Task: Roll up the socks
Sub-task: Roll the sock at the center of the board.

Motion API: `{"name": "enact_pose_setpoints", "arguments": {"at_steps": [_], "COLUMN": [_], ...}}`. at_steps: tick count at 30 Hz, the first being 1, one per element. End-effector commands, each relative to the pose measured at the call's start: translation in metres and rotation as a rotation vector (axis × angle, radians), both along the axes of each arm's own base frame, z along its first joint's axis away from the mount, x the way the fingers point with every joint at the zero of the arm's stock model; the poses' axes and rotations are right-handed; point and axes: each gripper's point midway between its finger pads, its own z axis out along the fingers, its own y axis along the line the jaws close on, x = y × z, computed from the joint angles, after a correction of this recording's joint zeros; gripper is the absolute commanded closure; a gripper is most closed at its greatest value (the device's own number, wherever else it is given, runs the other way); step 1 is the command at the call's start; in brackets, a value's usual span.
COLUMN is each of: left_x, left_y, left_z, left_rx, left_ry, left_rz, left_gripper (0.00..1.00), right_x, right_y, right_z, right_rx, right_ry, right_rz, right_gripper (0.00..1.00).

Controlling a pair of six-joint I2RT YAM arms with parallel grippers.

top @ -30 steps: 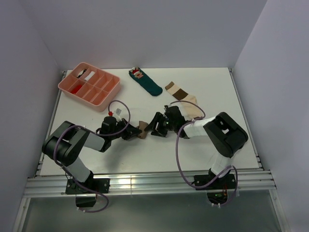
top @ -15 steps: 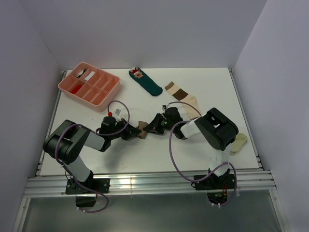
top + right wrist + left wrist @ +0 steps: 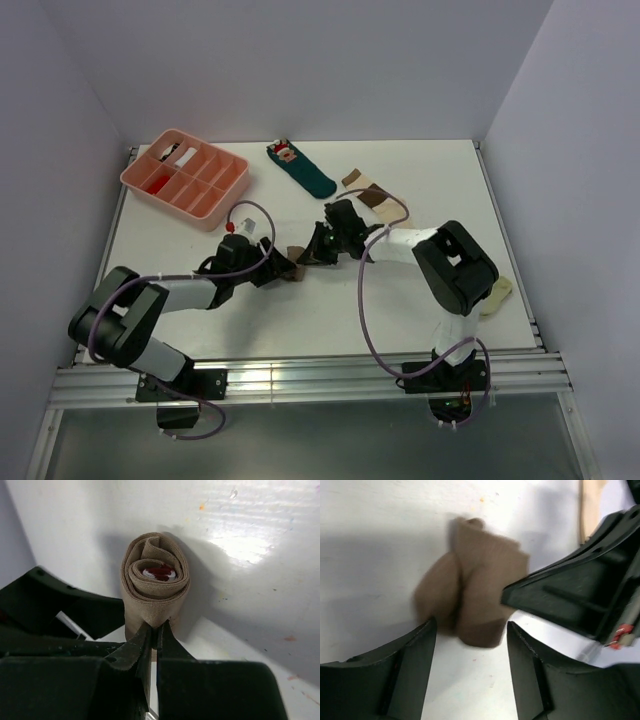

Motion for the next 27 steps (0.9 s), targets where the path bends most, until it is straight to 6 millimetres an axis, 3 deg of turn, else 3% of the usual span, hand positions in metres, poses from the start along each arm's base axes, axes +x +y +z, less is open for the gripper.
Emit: {"name": "enact_pose_setpoints", "arguments": {"at_steps": [1, 2, 3, 7, 14, 27], "left_x": [0.01, 0.008, 0.013, 0.013, 0.006, 0.021], "left_y": [0.023, 0.022, 0.028, 0.029, -0.008, -0.055], "left_z": [0.006, 0.016, 0.022, 0.043, 0.055, 0.034], "left_rx": [0.184, 0.201, 0.236, 0.375, 0.439, 0.615], "left_ry": [-0.083, -0.115, -0.151, -0.288, -0.375, -0.44], "left_rz": [0.06, 0.062, 0.095, 0.099, 0.031, -0.037], "left_gripper": [0.37, 0.36, 0.36, 0.34, 0.35, 0.35], "right_x": [-0.003, -0.008, -0.001, 0.001, -0.006, -0.009], "right_y": [-0.023, -0.032, -0.028, -0.031, -0.037, -0.044], "right_z": [0.001, -0.006, 0.003, 0.008, -0.008, -0.016], "right_rx": [-0.199, -0.264, -0.273, -0.367, -0.538, -0.603], "right_ry": [0.039, 0.072, 0.054, 0.076, 0.162, 0.205], "right_rz": [0.014, 0.019, 0.021, 0.046, 0.092, 0.086], "right_gripper": [1.0, 1.0, 1.0, 1.0, 1.0, 1.0]}}
